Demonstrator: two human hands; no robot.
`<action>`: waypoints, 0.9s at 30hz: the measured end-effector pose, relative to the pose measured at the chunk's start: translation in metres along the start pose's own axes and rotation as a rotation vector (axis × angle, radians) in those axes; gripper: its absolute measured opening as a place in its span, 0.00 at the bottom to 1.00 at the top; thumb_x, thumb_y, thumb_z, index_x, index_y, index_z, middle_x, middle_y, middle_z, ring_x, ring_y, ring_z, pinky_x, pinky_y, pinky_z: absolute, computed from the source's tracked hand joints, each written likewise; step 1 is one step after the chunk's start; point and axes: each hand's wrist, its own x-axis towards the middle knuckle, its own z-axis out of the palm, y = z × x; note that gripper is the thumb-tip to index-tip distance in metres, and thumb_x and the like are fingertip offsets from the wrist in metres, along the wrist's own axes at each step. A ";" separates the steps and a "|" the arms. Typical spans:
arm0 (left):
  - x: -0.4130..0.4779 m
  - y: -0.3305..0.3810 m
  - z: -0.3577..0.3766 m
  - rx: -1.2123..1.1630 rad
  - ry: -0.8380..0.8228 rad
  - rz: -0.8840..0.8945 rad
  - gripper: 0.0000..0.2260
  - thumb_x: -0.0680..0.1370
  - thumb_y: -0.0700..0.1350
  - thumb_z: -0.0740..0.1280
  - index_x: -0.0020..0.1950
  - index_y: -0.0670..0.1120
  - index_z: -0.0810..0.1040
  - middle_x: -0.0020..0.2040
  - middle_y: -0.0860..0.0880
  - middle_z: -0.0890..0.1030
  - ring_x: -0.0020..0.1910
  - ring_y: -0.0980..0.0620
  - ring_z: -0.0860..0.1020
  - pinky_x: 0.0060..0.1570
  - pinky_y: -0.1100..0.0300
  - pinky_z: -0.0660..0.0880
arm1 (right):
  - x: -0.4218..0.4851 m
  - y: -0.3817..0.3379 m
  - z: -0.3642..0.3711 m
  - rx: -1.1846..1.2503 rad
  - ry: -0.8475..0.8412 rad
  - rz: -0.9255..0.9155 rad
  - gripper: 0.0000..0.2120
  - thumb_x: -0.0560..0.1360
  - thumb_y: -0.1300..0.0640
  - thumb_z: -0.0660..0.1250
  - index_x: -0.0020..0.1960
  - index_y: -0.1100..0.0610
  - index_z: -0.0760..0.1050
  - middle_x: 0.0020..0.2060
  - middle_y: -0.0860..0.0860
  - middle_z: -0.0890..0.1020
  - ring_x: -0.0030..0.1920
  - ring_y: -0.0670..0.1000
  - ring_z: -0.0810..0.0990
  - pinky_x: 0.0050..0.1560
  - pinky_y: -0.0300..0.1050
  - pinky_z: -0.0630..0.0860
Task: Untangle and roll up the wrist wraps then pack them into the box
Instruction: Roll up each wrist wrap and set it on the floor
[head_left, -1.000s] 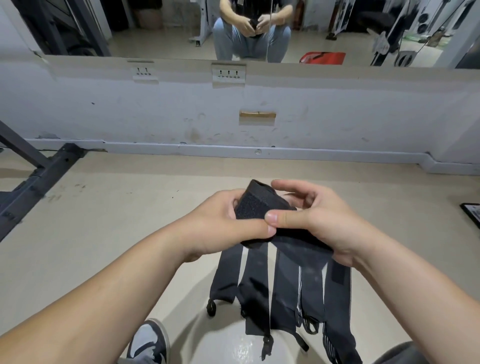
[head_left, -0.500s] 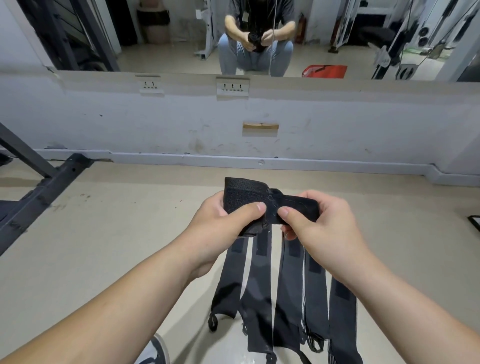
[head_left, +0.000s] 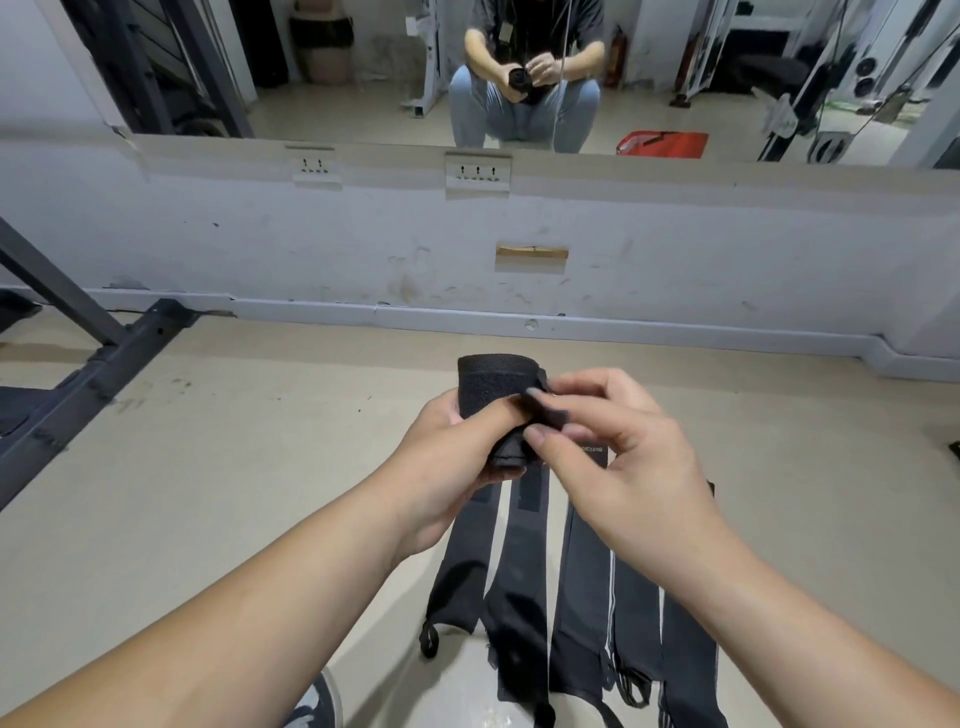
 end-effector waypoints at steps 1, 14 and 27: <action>0.000 0.001 -0.002 -0.040 -0.013 -0.006 0.14 0.80 0.47 0.73 0.64 0.45 0.83 0.56 0.42 0.86 0.54 0.48 0.83 0.69 0.40 0.75 | -0.003 0.002 0.004 -0.021 0.010 -0.040 0.09 0.77 0.57 0.75 0.56 0.49 0.88 0.56 0.46 0.81 0.56 0.45 0.83 0.56 0.40 0.78; -0.004 0.002 -0.005 -0.207 -0.157 -0.036 0.12 0.80 0.42 0.67 0.62 0.44 0.83 0.47 0.50 0.84 0.48 0.52 0.82 0.62 0.48 0.77 | -0.001 -0.008 -0.002 -0.053 0.090 -0.206 0.09 0.70 0.47 0.80 0.47 0.50 0.89 0.52 0.49 0.79 0.53 0.50 0.82 0.52 0.39 0.76; -0.004 0.001 0.000 -0.227 -0.151 -0.070 0.17 0.78 0.47 0.70 0.66 0.43 0.81 0.53 0.45 0.84 0.51 0.48 0.83 0.56 0.49 0.76 | 0.001 -0.006 -0.002 -0.188 0.188 -0.354 0.02 0.77 0.61 0.74 0.47 0.58 0.86 0.46 0.50 0.82 0.47 0.51 0.83 0.45 0.41 0.76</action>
